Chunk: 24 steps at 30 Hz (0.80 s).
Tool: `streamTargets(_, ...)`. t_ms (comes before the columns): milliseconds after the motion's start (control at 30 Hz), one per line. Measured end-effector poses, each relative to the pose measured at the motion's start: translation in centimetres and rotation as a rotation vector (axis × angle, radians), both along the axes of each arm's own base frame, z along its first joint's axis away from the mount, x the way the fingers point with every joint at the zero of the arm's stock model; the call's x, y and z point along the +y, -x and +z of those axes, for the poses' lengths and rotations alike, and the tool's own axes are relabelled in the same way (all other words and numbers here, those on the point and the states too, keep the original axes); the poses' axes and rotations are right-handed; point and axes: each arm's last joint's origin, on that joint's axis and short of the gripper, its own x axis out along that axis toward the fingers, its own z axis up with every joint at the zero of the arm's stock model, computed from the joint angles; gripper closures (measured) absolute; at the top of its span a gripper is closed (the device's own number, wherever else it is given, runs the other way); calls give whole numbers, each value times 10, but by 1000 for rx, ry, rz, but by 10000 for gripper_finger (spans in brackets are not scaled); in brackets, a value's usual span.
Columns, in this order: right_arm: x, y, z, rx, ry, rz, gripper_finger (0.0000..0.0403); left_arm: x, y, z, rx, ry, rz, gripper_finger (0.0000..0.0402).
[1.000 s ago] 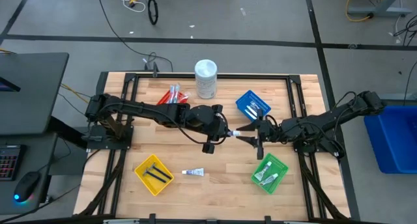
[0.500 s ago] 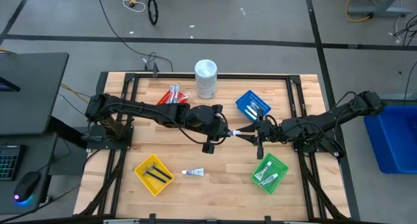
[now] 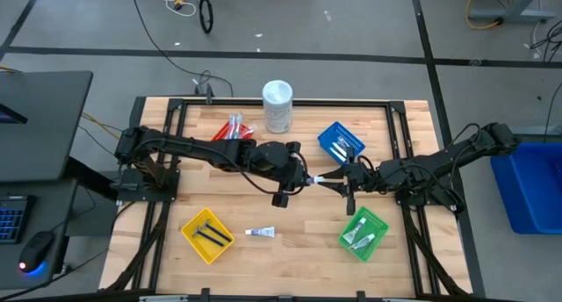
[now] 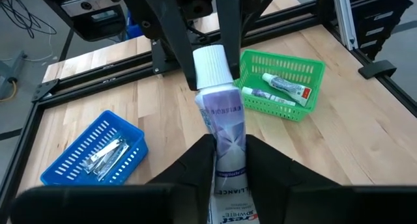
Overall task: Pick & Place Travel size toiletries
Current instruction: Put the white toothpaste into the green basket
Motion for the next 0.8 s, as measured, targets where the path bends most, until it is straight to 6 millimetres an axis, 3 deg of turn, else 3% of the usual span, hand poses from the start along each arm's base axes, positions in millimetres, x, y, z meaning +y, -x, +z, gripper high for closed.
streamTargets(433,0,0,0,0,0,2,330,0,0,0,2,4,17,214)
streamTargets(800,1,0,0,2,2,35,330,1,0,0,6,28,40,196)
